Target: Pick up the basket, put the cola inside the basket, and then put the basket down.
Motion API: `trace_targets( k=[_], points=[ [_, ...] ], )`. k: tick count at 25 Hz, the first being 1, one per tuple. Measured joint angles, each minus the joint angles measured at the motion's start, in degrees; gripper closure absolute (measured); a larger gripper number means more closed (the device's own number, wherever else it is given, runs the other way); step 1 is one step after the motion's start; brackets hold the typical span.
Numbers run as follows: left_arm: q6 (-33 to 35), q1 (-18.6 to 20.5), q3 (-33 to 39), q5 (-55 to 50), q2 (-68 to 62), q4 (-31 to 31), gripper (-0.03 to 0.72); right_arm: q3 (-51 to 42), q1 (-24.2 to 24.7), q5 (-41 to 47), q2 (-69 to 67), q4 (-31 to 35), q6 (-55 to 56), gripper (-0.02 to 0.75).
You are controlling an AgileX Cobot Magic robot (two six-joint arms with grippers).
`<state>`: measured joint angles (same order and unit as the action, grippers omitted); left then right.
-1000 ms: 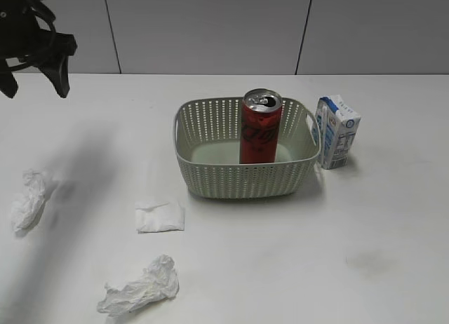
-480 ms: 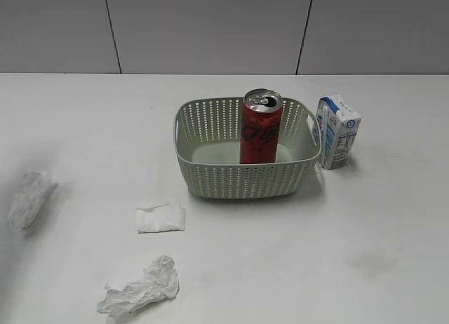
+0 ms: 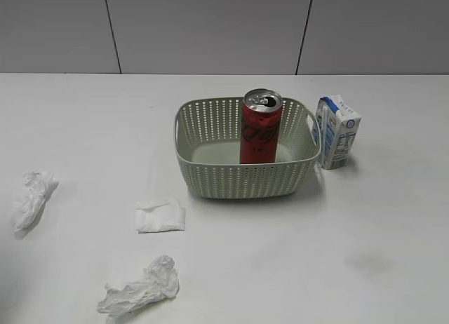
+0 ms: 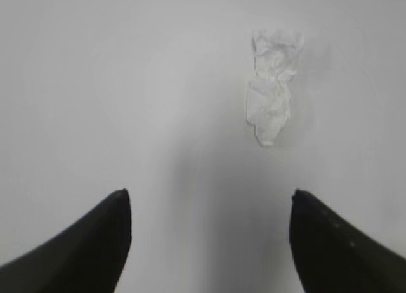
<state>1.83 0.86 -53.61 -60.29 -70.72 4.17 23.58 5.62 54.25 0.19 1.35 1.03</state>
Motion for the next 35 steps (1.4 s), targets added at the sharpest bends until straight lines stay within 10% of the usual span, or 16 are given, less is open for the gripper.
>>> trace_targets(
  k=[13, 35],
  points=[
    [0.0, 0.0, 22.6, 2.4, 27.4, 0.2, 0.099, 0.0, 0.0, -0.1, 0.0, 3.0, 0.0, 0.148],
    [0.0, 0.0, 24.7, 0.8, 62.6, -1.3, 0.099, 0.0, 0.0, -0.1, 0.0, 3.1, 0.0, 0.148]
  ],
)
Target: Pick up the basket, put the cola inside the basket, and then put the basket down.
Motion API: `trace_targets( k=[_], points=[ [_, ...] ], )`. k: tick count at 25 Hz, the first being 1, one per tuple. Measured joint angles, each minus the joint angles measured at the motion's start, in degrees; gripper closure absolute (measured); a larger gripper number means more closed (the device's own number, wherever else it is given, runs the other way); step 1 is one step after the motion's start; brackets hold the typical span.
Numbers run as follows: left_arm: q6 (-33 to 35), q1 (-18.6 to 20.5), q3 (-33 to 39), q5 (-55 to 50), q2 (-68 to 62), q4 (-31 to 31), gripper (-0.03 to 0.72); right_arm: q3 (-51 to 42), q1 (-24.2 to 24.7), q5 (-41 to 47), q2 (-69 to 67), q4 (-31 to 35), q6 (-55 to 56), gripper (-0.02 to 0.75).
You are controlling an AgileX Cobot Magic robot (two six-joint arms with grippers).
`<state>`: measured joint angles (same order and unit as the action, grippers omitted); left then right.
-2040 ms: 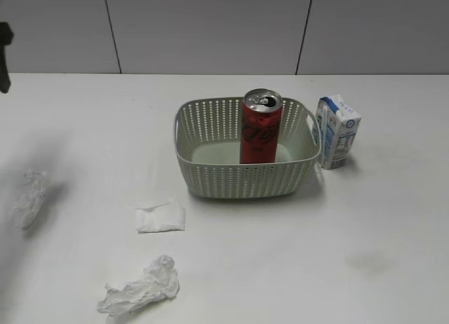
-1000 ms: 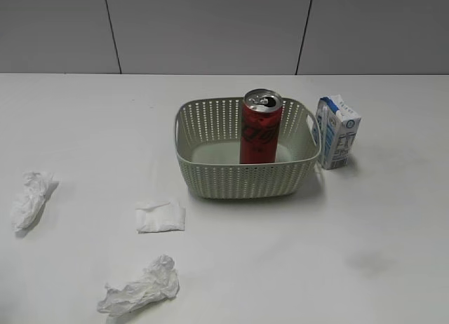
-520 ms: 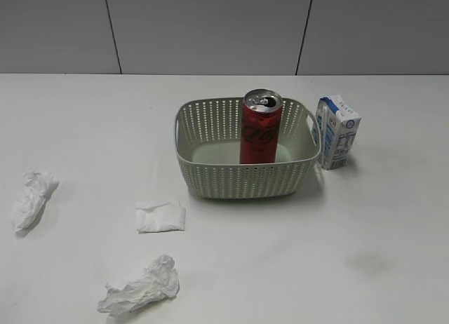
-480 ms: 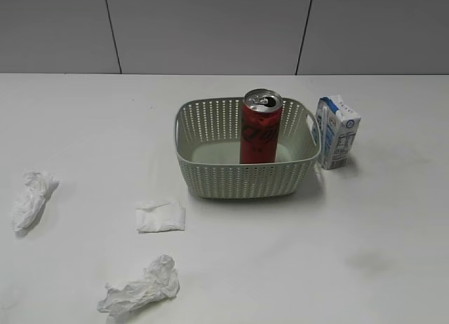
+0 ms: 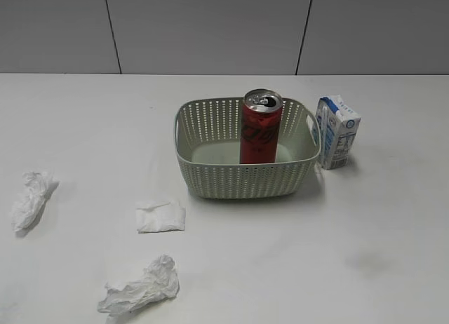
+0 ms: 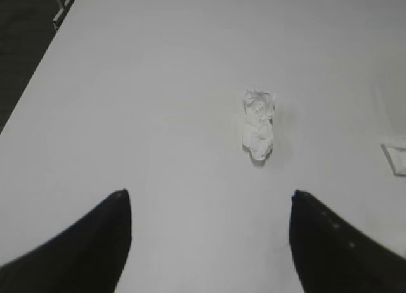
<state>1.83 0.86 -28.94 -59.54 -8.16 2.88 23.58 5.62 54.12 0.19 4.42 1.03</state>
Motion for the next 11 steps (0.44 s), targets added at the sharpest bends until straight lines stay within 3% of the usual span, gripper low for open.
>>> trace_targets(
  k=[11],
  points=[
    [0.0, 0.0, 0.0, -0.3, 8.4, -0.1, 0.099, 0.0, 0.0, -0.1, 0.0, 0.1, 0.0, 0.148]
  ],
)
